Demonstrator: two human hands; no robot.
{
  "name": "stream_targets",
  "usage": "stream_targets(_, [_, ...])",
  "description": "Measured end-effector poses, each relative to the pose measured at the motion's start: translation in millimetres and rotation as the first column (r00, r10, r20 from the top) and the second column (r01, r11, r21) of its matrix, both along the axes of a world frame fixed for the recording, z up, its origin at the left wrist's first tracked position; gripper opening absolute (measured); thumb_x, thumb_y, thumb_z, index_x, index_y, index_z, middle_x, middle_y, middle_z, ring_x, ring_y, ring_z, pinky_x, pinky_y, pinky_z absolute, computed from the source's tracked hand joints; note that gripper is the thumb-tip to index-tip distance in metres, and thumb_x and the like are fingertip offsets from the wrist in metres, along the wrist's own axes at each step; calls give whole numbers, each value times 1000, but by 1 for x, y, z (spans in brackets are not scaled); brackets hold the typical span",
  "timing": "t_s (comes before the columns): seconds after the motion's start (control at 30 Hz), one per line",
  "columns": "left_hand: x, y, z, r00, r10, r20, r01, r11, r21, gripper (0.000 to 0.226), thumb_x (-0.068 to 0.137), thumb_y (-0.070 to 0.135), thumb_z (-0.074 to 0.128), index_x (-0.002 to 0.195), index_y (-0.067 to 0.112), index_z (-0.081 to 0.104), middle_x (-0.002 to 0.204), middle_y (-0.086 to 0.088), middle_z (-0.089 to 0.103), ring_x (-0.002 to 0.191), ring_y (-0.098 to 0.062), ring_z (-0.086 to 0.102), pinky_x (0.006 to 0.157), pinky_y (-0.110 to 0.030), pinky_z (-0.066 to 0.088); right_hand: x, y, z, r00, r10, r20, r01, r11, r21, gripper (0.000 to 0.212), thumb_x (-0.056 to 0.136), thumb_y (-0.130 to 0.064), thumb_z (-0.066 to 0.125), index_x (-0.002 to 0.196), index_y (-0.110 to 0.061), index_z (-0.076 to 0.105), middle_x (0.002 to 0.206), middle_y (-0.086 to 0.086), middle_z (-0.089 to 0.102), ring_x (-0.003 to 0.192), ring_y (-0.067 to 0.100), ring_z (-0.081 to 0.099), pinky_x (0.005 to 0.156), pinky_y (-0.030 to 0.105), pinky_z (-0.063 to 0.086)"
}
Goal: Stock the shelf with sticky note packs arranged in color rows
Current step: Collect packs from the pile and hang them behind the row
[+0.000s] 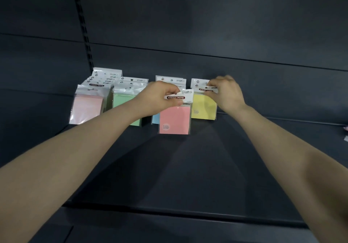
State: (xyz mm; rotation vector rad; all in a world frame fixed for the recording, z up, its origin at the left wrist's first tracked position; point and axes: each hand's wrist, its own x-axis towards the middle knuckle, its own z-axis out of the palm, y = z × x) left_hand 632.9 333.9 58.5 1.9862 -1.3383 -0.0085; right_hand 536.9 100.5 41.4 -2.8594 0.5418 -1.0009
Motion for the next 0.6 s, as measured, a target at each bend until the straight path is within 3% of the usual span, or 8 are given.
stream_targets(0.1, [4, 1, 1, 1000, -12, 5, 13, 1000, -21, 25, 85, 29, 71, 102, 11, 69, 105, 0, 70, 104, -10, 62, 91, -20, 43, 3, 3, -5, 999, 4, 46, -3, 1000, -15, 20, 84, -26, 70, 100, -14, 70, 88, 0, 65, 101, 25, 48, 75, 34, 44])
stream_targets(0.27, [7, 1, 2, 1000, -11, -3, 11, 999, -54, 25, 83, 30, 73, 99, 11, 69, 101, -1, 71, 103, -12, 63, 95, -32, 48, 4, 8, -2, 998, -14, 53, 20, 994, -105, 34, 81, -19, 68, 115, -23, 61, 105, 2, 63, 104, 30, 48, 88, 42, 43])
stream_targets(0.4, [10, 4, 1, 998, -16, 56, 20, 997, -75, 14, 87, 34, 68, 77, 25, 64, 70, 8, 61, 67, -8, 54, 73, -31, 46, -3, 9, 1, 994, -22, 111, 38, 989, -144, 38, 83, -10, 63, 119, -22, 63, 113, 4, 61, 108, 31, 48, 89, 41, 38])
stream_targets(0.5, [13, 10, 0, 997, -56, 59, 61, 994, -93, 18, 88, 35, 66, 81, 19, 65, 76, -3, 63, 75, -25, 56, 76, -37, 47, -11, 15, 0, 993, -53, 108, 69, 985, -156, 37, 82, -6, 59, 115, -22, 65, 110, 3, 63, 106, 31, 49, 89, 40, 38])
stream_targets(0.6, [20, 19, 2, 989, -130, 72, 135, 989, -67, 18, 88, 39, 66, 80, 22, 65, 79, -8, 64, 82, -29, 57, 80, -43, 47, -16, 24, 2, 988, -93, 122, 113, 980, -166, 35, 82, -6, 59, 113, -23, 66, 110, 2, 64, 105, 31, 50, 90, 40, 39])
